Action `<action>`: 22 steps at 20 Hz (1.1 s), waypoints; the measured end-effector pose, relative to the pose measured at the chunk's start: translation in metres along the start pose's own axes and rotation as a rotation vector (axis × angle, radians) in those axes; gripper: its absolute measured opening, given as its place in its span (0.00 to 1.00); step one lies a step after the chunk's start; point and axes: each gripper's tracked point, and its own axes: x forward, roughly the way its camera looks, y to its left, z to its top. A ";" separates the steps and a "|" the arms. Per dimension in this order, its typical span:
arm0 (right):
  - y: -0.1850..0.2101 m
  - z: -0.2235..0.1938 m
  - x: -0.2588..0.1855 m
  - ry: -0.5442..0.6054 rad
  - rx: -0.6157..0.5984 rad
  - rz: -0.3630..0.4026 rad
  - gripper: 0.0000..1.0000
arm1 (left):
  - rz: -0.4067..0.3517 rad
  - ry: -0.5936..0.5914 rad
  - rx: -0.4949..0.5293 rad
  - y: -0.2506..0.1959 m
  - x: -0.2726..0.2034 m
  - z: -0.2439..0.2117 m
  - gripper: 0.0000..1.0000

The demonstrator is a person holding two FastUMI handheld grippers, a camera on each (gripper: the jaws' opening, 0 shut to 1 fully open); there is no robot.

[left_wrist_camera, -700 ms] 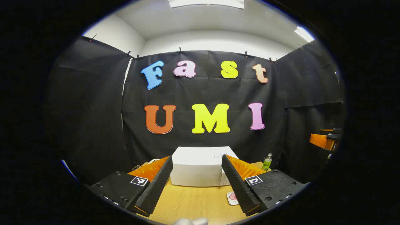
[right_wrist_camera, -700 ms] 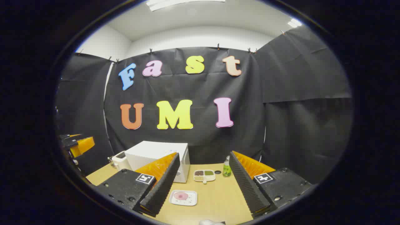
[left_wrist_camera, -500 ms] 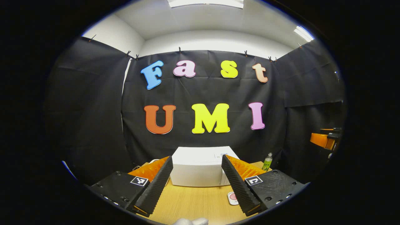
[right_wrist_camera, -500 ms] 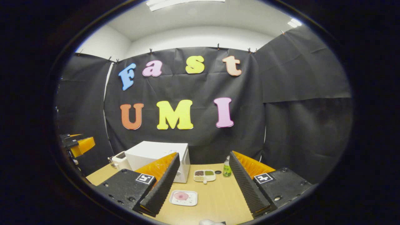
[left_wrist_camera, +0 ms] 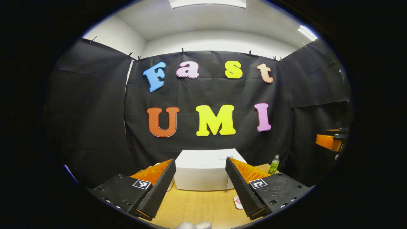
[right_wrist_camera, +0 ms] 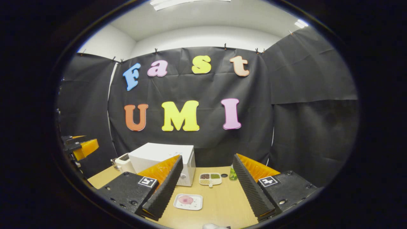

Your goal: Open the microwave oven with the left hand, put the food in, and close the microwave oven.

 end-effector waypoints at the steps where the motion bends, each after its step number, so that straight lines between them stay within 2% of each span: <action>1: -0.001 0.003 0.001 -0.003 0.002 0.002 0.92 | -0.003 0.001 -0.001 -0.002 0.006 -0.004 0.96; 3: -0.003 0.006 0.002 -0.006 -0.003 0.006 0.92 | -0.021 -0.006 -0.008 -0.011 0.019 -0.010 0.96; 4: -0.005 0.007 0.003 -0.003 -0.010 0.006 1.00 | -0.032 -0.008 -0.014 -0.019 0.025 -0.018 0.96; 5: -0.009 0.009 0.004 0.000 -0.018 0.003 0.92 | -0.043 -0.004 -0.021 -0.027 0.031 -0.025 0.96; 7: -0.016 0.014 0.005 0.004 -0.027 -0.004 0.92 | -0.067 -0.007 -0.025 -0.044 0.048 -0.043 0.96; 8: -0.019 0.016 0.005 0.007 -0.031 -0.007 1.00 | -0.073 0.001 -0.017 -0.051 0.058 -0.056 0.96; 9: -0.023 0.017 0.006 0.013 -0.036 -0.012 0.92 | -0.078 0.012 -0.009 -0.059 0.069 -0.071 0.96; 10: -0.027 0.019 0.007 0.022 -0.046 -0.015 1.00 | -0.088 0.026 -0.006 -0.067 0.080 -0.085 0.96; 13: -0.036 0.021 0.011 0.047 -0.079 -0.027 1.00 | -0.099 0.088 -0.013 -0.087 0.112 -0.128 0.96; 14: -0.039 0.021 0.012 0.057 -0.093 -0.033 0.92 | -0.100 0.103 -0.023 -0.092 0.122 -0.139 0.96; 16: -0.044 0.022 0.012 0.069 -0.123 -0.042 0.92 | -0.091 0.121 -0.051 -0.100 0.148 -0.162 0.96; 17: -0.047 0.020 0.013 0.075 -0.131 -0.045 1.00 | -0.090 0.134 -0.066 -0.106 0.160 -0.172 0.97; 18: -0.048 0.019 0.014 0.082 -0.129 -0.046 0.92 | -0.089 0.135 -0.077 -0.110 0.176 -0.182 0.96; 19: -0.048 0.017 0.015 0.089 -0.124 -0.047 0.92 | -0.091 0.146 -0.081 -0.115 0.190 -0.191 0.95; 20: -0.050 0.015 0.016 0.099 -0.120 -0.053 1.00 | -0.096 0.163 -0.078 -0.120 0.204 -0.202 0.95; 21: -0.053 0.010 0.016 0.109 -0.121 -0.060 0.92 | -0.095 0.173 -0.075 -0.124 0.215 -0.213 0.93; 22: -0.056 0.007 0.017 0.121 -0.126 -0.069 0.92 | -0.089 0.184 -0.072 -0.126 0.226 -0.224 0.91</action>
